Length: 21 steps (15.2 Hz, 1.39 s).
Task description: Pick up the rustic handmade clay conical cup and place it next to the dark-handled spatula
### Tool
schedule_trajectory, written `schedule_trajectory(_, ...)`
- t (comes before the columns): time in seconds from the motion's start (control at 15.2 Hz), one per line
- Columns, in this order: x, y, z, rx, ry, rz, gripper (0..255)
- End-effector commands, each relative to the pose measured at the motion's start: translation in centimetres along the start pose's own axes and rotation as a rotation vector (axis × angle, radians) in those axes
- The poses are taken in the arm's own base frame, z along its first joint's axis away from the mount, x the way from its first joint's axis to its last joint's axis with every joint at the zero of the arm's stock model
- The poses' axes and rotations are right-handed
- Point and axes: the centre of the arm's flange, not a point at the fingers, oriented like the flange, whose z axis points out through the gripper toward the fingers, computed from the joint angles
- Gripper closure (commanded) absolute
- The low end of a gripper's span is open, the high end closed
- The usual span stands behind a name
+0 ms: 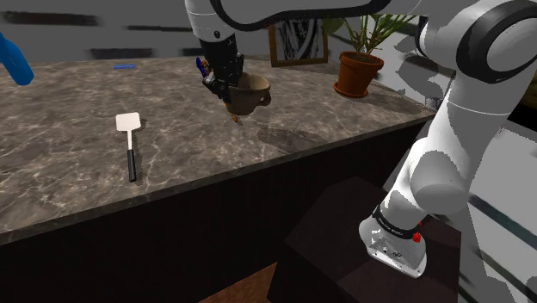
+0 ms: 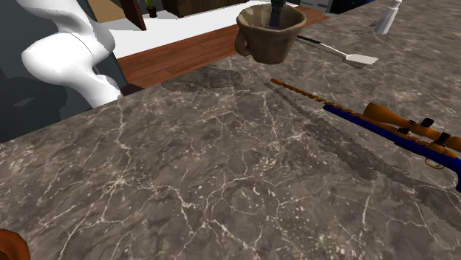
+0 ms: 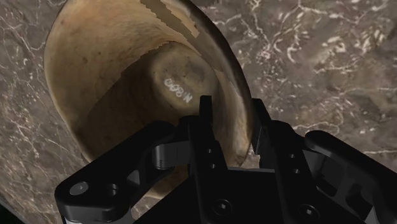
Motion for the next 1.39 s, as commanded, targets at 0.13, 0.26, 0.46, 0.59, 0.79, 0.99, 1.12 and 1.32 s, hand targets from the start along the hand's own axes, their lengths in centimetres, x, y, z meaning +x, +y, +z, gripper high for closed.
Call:
schedule_trajectory(0.13, -0.1, -0.5, 1.9, 0.0, 0.001, 0.0, 255)
schedule_trajectory(0.26, -0.1, -0.9, 2.9, 0.0, 0.001, 0.0, 255)
schedule_trajectory(0.46, -0.1, -1.3, 4.4, 0.0, 0.001, 0.0, 255)
schedule_trajectory(0.59, -0.1, -1.5, 5.0, 0.0, 0.001, 0.0, 255)
schedule_trajectory(0.79, -0.1, -1.5, 5.0, 0.0, 0.001, 0.0, 255)
schedule_trajectory(0.99, -0.1, -1.5, 5.0, 0.0, 0.001, 0.0, 255)
schedule_trajectory(1.12, -0.1, -1.5, 5.0, 0.0, 0.001, 0.0, 0)
schedule_trajectory(1.32, -0.1, -1.5, 5.0, 0.0, 0.001, 0.0, 0)
